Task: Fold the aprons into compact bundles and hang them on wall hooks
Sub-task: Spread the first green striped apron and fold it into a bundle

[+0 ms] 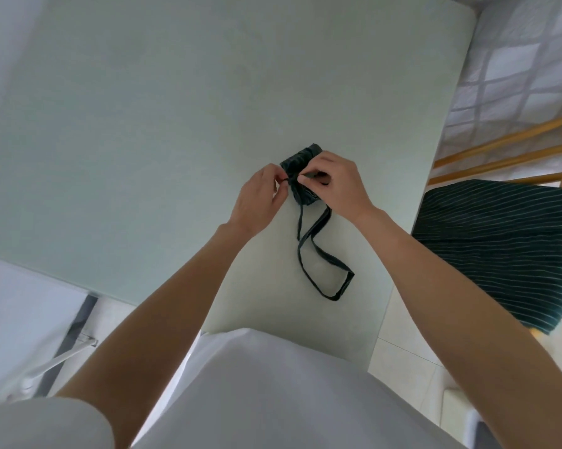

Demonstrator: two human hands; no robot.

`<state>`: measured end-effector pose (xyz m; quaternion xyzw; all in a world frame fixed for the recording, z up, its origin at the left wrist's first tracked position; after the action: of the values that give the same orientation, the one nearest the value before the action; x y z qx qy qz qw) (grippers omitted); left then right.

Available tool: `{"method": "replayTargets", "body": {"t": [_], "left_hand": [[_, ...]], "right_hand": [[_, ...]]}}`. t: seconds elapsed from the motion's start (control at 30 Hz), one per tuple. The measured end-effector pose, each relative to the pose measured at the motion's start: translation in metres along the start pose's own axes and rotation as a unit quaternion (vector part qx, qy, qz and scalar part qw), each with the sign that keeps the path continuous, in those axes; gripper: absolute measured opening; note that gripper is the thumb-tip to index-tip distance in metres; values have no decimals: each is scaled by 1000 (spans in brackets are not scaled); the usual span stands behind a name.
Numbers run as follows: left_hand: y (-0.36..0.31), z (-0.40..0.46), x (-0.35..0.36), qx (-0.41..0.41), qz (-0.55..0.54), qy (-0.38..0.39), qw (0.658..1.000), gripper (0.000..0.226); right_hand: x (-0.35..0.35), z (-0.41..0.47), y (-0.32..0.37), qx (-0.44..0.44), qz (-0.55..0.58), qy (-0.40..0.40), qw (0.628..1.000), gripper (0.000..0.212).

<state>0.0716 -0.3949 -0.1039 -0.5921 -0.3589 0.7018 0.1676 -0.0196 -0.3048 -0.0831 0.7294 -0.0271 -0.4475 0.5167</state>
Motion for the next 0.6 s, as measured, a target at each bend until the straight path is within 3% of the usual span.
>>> {"method": "replayTargets", "body": {"t": [0.13, 0.3, 0.47, 0.6], "left_hand": [[14, 3, -9, -24, 13, 1, 1000, 15], [11, -3, -3, 24, 109, 90, 990, 20], [25, -5, -6, -20, 122, 97, 987, 23], [36, -8, -4, -46, 142, 99, 984, 24]], "right_hand": [[2, 6, -8, 79, 10, -16, 997, 3], [14, 7, -22, 152, 9, 1, 988, 12], [14, 5, -32, 209, 1, -13, 978, 18], [10, 3, -42, 266, 92, -60, 958, 15]]}}
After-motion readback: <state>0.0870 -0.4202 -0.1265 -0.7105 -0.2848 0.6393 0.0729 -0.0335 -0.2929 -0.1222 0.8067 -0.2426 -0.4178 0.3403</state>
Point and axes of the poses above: each hand's wrist, its own z-axis towards the middle knuckle, its own x-axis out of the palm, y = z × x, the point moved 10 cm from there along z, towards the middle knuckle, and after that the axes turned 7 degrees about x, right-handed, at the moved point
